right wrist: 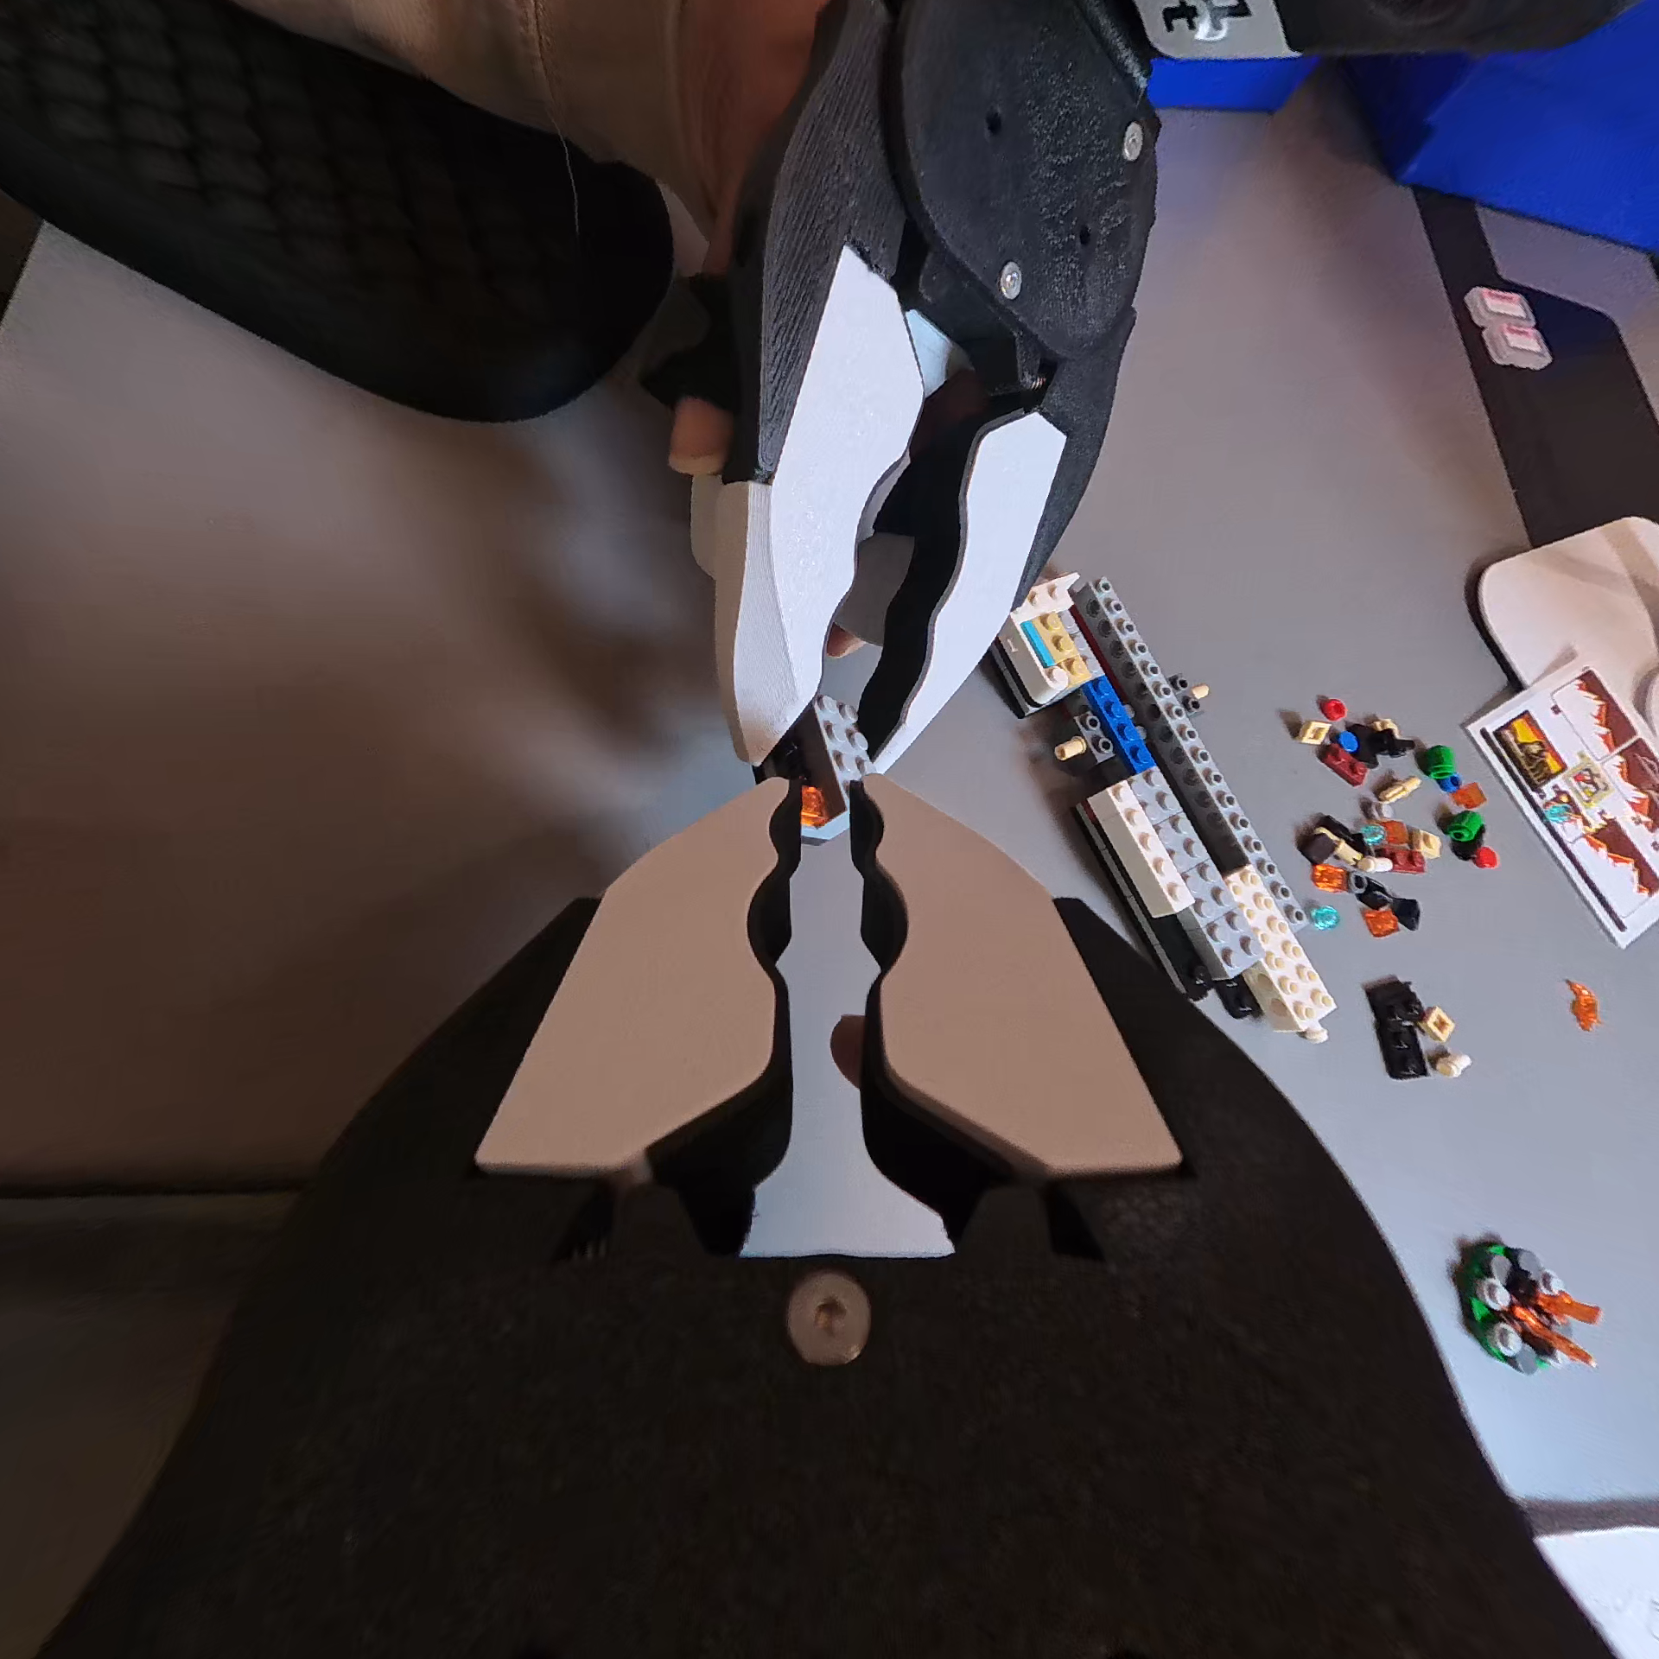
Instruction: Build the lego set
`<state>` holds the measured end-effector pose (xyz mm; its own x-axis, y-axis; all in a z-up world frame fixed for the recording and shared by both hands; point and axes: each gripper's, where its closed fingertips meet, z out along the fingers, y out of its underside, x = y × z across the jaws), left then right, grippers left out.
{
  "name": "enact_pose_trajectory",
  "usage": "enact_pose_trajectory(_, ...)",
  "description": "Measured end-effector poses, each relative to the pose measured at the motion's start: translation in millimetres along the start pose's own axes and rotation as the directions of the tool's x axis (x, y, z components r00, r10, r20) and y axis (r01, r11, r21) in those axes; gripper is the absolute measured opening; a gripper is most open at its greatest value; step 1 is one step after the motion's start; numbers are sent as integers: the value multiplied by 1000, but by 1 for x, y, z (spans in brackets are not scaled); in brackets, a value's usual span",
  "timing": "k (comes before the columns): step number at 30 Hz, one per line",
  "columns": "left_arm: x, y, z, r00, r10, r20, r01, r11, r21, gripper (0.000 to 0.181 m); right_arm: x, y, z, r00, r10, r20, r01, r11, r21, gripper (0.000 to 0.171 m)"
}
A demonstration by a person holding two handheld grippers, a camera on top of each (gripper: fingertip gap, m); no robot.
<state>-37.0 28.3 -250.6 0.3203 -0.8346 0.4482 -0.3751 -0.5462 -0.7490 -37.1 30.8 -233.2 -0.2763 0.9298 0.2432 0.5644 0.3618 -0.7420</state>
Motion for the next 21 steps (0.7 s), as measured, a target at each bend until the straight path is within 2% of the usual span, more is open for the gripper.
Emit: enact_pose_trajectory(21, 4, -2, 0, 999, -9, -39, 10, 1000, 16, 26, 1, -4, -2, 1000, 26, 12, -27, 999, 45, 10)
